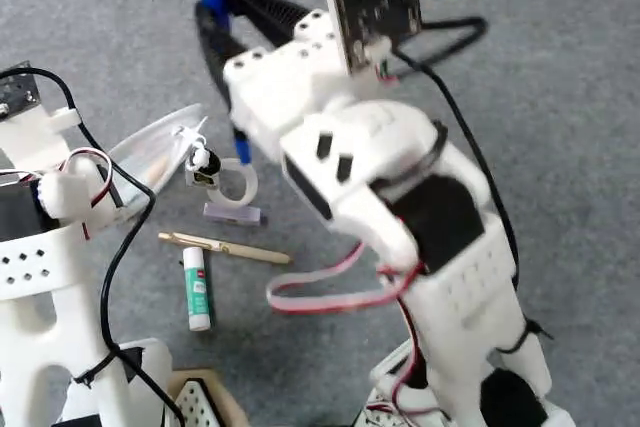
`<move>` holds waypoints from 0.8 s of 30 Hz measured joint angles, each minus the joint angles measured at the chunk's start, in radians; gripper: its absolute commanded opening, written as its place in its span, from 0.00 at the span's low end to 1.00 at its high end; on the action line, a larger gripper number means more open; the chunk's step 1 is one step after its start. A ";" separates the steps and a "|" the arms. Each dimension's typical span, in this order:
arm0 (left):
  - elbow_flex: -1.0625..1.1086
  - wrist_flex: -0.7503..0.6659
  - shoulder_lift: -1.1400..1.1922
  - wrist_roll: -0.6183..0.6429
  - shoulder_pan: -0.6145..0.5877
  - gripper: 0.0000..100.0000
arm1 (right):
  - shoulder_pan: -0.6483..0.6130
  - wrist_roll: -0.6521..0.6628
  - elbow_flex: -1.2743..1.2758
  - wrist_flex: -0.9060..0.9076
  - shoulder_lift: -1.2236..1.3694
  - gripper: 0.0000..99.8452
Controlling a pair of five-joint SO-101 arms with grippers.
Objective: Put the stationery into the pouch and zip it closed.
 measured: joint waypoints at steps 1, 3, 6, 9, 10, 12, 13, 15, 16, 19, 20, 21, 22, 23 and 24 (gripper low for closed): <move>0.000 0.000 0.000 0.000 0.003 0.03 | -0.026 -0.011 0.000 0.000 -0.012 0.01; 0.000 0.000 0.000 -0.002 0.005 0.03 | -0.060 -0.051 0.000 -0.005 -0.035 0.01; 0.000 0.000 0.000 -0.002 0.005 0.03 | -0.078 -0.106 0.000 -0.035 -0.041 0.01; 0.000 0.000 0.000 -0.002 0.005 0.03 | -0.078 -0.140 0.000 -0.092 -0.029 0.01; 0.002 0.000 0.000 -0.002 0.005 0.03 | -0.078 -0.149 0.000 -0.110 -0.021 0.01; 0.002 0.000 0.000 -0.002 0.011 0.03 | -0.080 -0.166 0.000 -0.152 0.003 0.01; 0.002 0.000 0.000 -0.002 0.023 0.03 | -0.080 -0.170 0.000 -0.170 0.014 0.01; 0.005 0.000 0.000 -0.002 0.043 0.03 | -0.080 -0.175 0.000 -0.195 0.035 0.01; 0.006 0.000 0.000 -0.002 0.049 0.03 | -0.080 -0.175 0.000 -0.201 0.041 0.01; 0.006 0.000 0.000 -0.002 0.051 0.03 | -0.080 -0.184 0.000 -0.207 0.043 0.01; 0.006 0.000 0.000 -0.002 0.052 0.03 | -0.080 -0.196 0.000 -0.207 0.043 0.01; 0.006 0.000 0.000 -0.002 0.052 0.03 | -0.080 -0.216 0.000 -0.207 0.043 0.01; 0.006 0.000 -0.003 -0.002 0.052 0.03 | -0.080 -0.236 0.000 -0.207 0.043 0.01; 0.006 0.002 -0.011 -0.002 0.052 0.03 | -0.080 -0.256 0.000 -0.207 0.043 0.01; 0.008 0.002 -0.018 -0.002 0.052 0.03 | -0.080 -0.272 0.000 -0.204 0.041 0.01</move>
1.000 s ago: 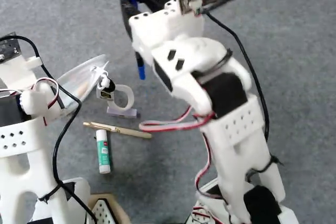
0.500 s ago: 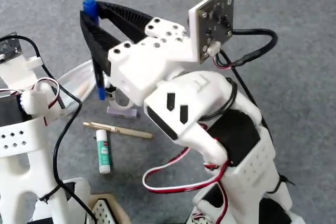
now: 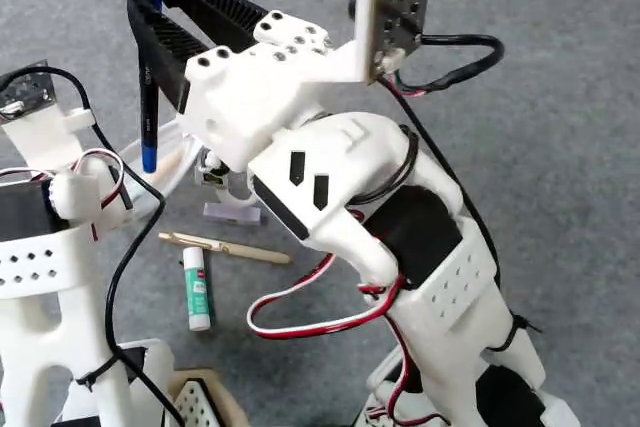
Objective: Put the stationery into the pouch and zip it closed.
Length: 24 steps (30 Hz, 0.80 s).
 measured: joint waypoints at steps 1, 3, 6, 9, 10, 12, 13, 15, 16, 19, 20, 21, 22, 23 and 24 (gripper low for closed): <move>0.005 0.002 -0.012 0.000 0.003 0.03 | 0.002 -0.015 0.000 0.008 -0.005 0.01; -0.014 -0.002 -0.037 0.000 0.009 0.03 | 0.009 -0.032 0.000 0.026 -0.015 0.01; -0.037 0.002 -0.066 -0.005 0.018 0.03 | 0.035 -0.040 0.005 0.044 -0.035 0.01; -0.077 0.006 -0.074 -0.054 0.023 0.03 | 0.060 -0.040 0.052 0.044 -0.063 0.01; -0.097 0.008 -0.074 -0.064 0.031 0.03 | 0.064 -0.040 0.071 0.044 -0.074 0.01; -0.143 0.012 -0.074 -0.075 0.034 0.03 | 0.066 -0.040 0.114 0.044 -0.091 0.01; -0.167 0.014 -0.074 -0.078 0.034 0.03 | 0.066 -0.040 0.135 0.044 -0.100 0.01; -0.206 0.014 -0.075 -0.081 0.034 0.03 | 0.066 -0.040 0.169 0.044 -0.120 0.01; -0.216 0.014 -0.075 -0.083 0.034 0.03 | 0.068 -0.040 0.183 0.044 -0.129 0.01; -0.222 0.014 -0.074 -0.084 0.034 0.03 | 0.069 -0.040 0.226 0.044 -0.152 0.01; -0.222 0.014 -0.074 -0.084 0.034 0.03 | 0.069 -0.040 0.239 0.044 -0.153 0.01; -0.222 0.014 -0.074 -0.084 0.034 0.03 | 0.069 -0.041 0.252 0.044 -0.153 0.01; -0.222 0.014 -0.074 -0.084 0.034 0.03 | 0.069 -0.043 0.262 0.043 -0.153 0.01; -0.222 0.014 -0.074 -0.084 0.034 0.03 | 0.069 -0.043 0.275 0.035 -0.153 0.01; -0.222 0.014 -0.074 -0.084 0.034 0.03 | 0.069 -0.043 0.287 0.018 -0.153 0.01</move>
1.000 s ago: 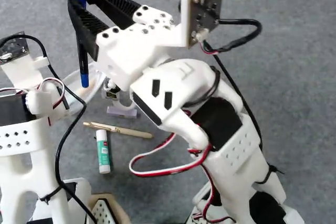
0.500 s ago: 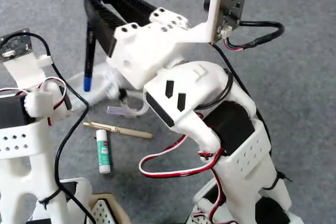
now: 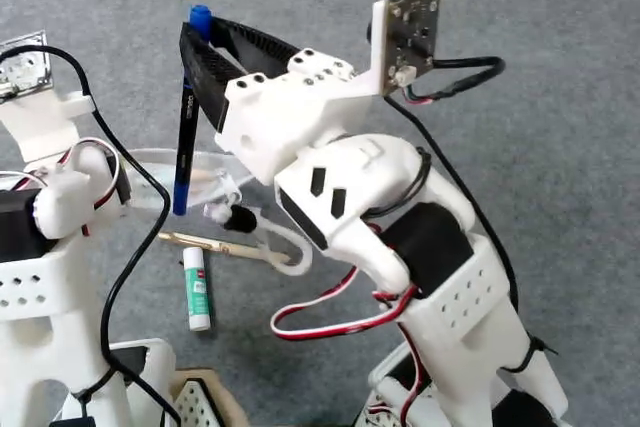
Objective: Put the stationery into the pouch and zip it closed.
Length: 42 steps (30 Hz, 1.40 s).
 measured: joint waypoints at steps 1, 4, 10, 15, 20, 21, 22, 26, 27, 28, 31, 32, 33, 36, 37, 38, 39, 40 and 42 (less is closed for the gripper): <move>0.005 0.000 0.000 0.000 0.000 0.03 | 0.006 0.009 0.012 -0.018 0.000 0.01; 0.060 0.000 -0.003 0.000 0.035 0.03 | 0.021 0.055 0.048 -0.075 0.000 0.01; 0.138 0.000 -0.003 0.000 0.109 0.03 | 0.023 0.103 0.130 -0.157 0.002 0.01; 0.141 0.000 -0.006 0.002 0.118 0.03 | 0.021 0.163 0.176 -0.195 0.002 0.01; 0.141 0.000 -0.006 0.003 0.118 0.03 | 0.021 0.176 0.187 -0.195 0.002 0.02; 0.141 0.000 -0.006 0.003 0.118 0.03 | 0.021 0.176 0.187 -0.193 0.002 0.04; 0.141 0.000 -0.006 0.003 0.118 0.03 | 0.021 0.176 0.187 -0.186 0.002 0.07; 0.144 0.000 -0.006 0.002 0.118 0.03 | 0.021 0.176 0.187 -0.123 -0.005 0.18; 0.144 0.000 -0.006 0.002 0.118 0.03 | 0.021 0.176 0.187 -0.107 -0.012 0.20; 0.144 0.000 -0.006 0.002 0.118 0.03 | 0.021 0.176 0.187 -0.094 -0.017 0.20; 0.144 0.000 -0.006 0.002 0.118 0.03 | 0.023 0.176 0.187 -0.074 -0.037 0.20; 0.144 0.000 -0.006 0.002 0.118 0.03 | 0.023 0.176 0.187 -0.074 -0.041 0.20; 0.144 0.000 -0.006 0.002 0.118 0.03 | 0.023 0.176 0.187 -0.074 -0.041 0.20; 0.144 0.000 -0.006 0.000 0.118 0.03 | 0.023 0.176 0.187 -0.072 -0.043 0.20; 0.144 0.000 -0.006 0.000 0.118 0.03 | 0.023 0.176 0.187 -0.072 -0.044 0.20; 0.144 0.000 -0.006 0.000 0.118 0.03 | 0.023 0.176 0.187 -0.072 -0.044 0.20; 0.144 0.000 -0.006 0.000 0.118 0.03 | 0.023 0.176 0.187 -0.072 -0.044 0.20; 0.144 0.000 -0.006 0.000 0.118 0.03 | 0.023 0.176 0.187 -0.072 -0.044 0.20; 0.144 0.000 -0.006 0.000 0.118 0.03 | 0.023 0.176 0.187 -0.072 -0.044 0.20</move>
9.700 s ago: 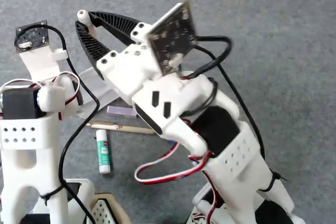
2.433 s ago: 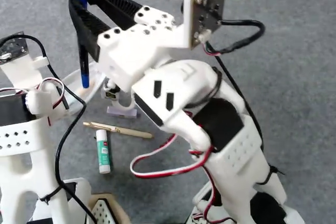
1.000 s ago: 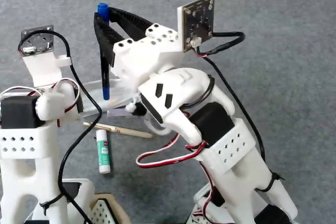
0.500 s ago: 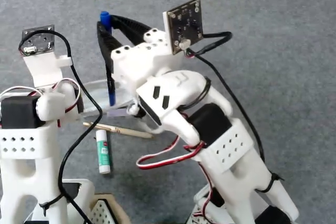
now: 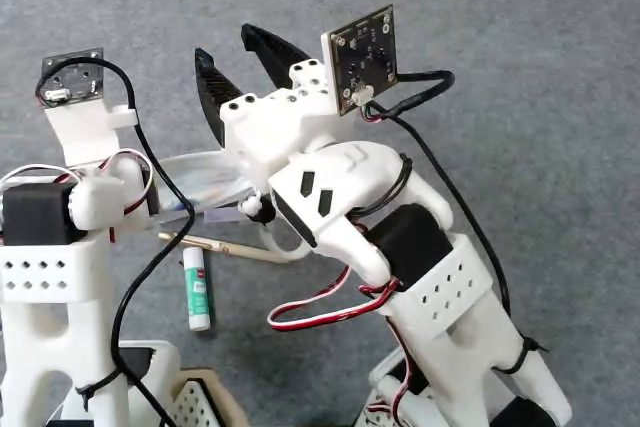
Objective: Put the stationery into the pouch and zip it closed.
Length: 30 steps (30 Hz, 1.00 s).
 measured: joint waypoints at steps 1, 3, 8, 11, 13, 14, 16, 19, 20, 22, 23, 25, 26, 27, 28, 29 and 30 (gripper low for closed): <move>0.000 0.000 0.000 0.000 0.000 0.03 | 0.000 0.000 0.000 0.000 0.000 0.20; 0.000 0.000 0.000 0.000 0.000 0.03 | 0.003 0.000 0.000 0.000 -0.006 0.20; 0.000 0.000 0.000 0.000 -0.005 0.03 | 0.074 0.000 0.000 0.021 -0.066 0.20; 0.000 0.000 0.000 0.000 -0.055 0.03 | 0.123 0.000 0.000 0.094 -0.084 0.20; -0.003 0.000 0.000 0.000 -0.097 0.03 | 0.140 0.000 0.000 0.146 -0.089 0.20; -0.006 0.000 0.000 0.000 -0.115 0.03 | 0.144 0.000 0.000 0.169 -0.089 0.20; -0.015 0.000 0.000 0.000 -0.149 0.03 | 0.150 0.000 0.000 0.222 -0.089 0.20; -0.025 0.000 0.000 0.000 -0.189 0.03 | 0.150 0.000 0.000 0.302 -0.091 0.20; -0.028 0.000 0.000 0.000 -0.204 0.03 | 0.150 0.000 0.000 0.325 -0.091 0.20; -0.029 0.000 0.000 0.000 -0.232 0.03 | 0.150 0.000 0.006 0.368 -0.091 0.20; -0.029 0.000 0.000 0.000 -0.247 0.03 | 0.150 0.000 0.021 0.385 -0.091 0.20; -0.029 0.000 0.000 0.000 -0.278 0.03 | 0.150 0.000 0.058 0.405 -0.091 0.20; -0.029 0.000 0.000 0.000 -0.293 0.03 | 0.150 0.000 0.080 0.405 -0.091 0.20; -0.029 0.000 0.000 0.000 -0.311 0.03 | 0.150 0.000 0.104 0.408 -0.091 0.20; -0.029 0.000 0.000 0.000 -0.333 0.03 | 0.150 0.000 0.129 0.410 -0.091 0.20; -0.029 0.000 0.000 0.000 -0.353 0.03 | 0.149 0.000 0.152 0.410 -0.091 0.20; -0.029 0.000 0.000 0.000 -0.377 0.03 | 0.141 0.000 0.170 0.410 -0.091 0.20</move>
